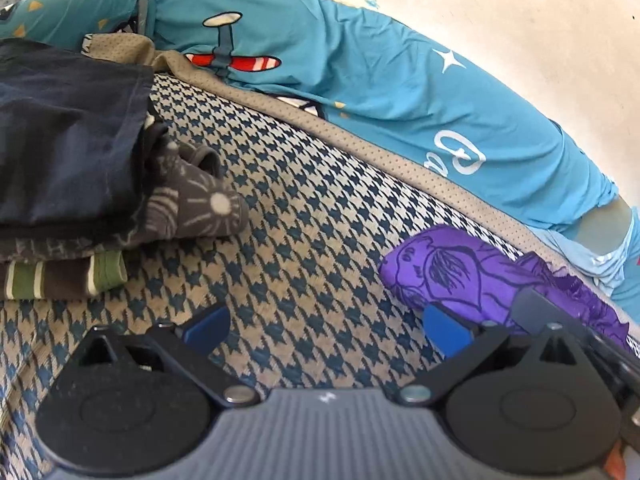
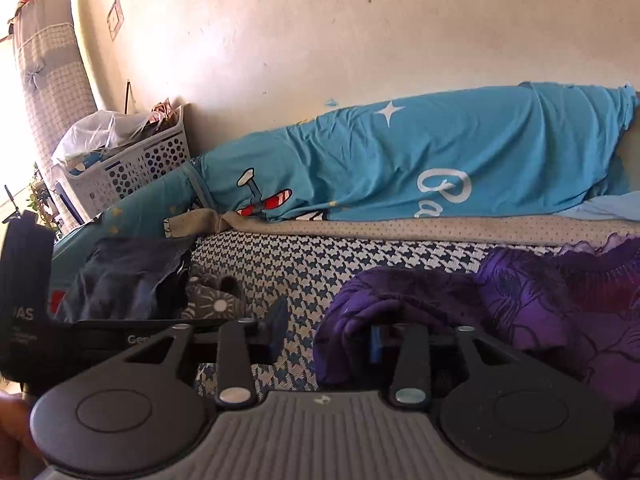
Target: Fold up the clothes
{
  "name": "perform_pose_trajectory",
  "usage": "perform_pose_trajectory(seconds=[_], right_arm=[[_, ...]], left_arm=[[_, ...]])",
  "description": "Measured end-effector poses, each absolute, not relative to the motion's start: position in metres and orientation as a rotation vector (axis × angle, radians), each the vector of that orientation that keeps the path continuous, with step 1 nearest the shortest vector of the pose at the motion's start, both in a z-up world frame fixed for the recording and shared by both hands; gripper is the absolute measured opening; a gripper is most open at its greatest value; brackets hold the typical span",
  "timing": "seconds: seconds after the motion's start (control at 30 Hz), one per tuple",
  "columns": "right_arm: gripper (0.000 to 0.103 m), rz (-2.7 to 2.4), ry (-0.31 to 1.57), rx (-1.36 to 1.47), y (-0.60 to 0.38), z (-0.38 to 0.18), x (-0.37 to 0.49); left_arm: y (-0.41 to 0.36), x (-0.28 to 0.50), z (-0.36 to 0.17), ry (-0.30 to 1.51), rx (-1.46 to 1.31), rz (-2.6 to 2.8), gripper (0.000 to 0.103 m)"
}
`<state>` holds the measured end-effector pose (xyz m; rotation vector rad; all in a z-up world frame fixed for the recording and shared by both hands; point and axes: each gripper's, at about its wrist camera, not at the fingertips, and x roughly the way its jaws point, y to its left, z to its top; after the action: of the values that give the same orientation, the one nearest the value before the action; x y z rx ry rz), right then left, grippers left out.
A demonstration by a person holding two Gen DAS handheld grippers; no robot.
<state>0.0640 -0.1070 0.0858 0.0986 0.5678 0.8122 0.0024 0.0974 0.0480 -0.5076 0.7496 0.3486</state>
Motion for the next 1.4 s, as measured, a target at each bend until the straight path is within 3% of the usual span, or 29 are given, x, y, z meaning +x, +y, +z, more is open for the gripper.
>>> perform_pose_trajectory(seconds=[0.53,1.0,1.3,1.4], right_arm=[[0.055,0.713,0.529,0.066,-0.186,0.120,0.027],[0.058,0.543,0.633,-0.113,-0.215,0.087,-0.046],[0.059,0.517,0.692,0.039,-0.247,0.080,-0.055],[0.059,0.598,0.671,0.016,-0.244,0.082,-0.068]], left_arm=[[0.070,-0.004,0.058,0.761,-0.495,0.247,0.103],[0.001,-0.010,0.026,0.827,-0.387,0.088,0.103],[-0.007,0.010,0.009,0.849,-0.415,0.148,0.103],[-0.010,0.015,0.005,0.847,-0.411,0.166,0.097]])
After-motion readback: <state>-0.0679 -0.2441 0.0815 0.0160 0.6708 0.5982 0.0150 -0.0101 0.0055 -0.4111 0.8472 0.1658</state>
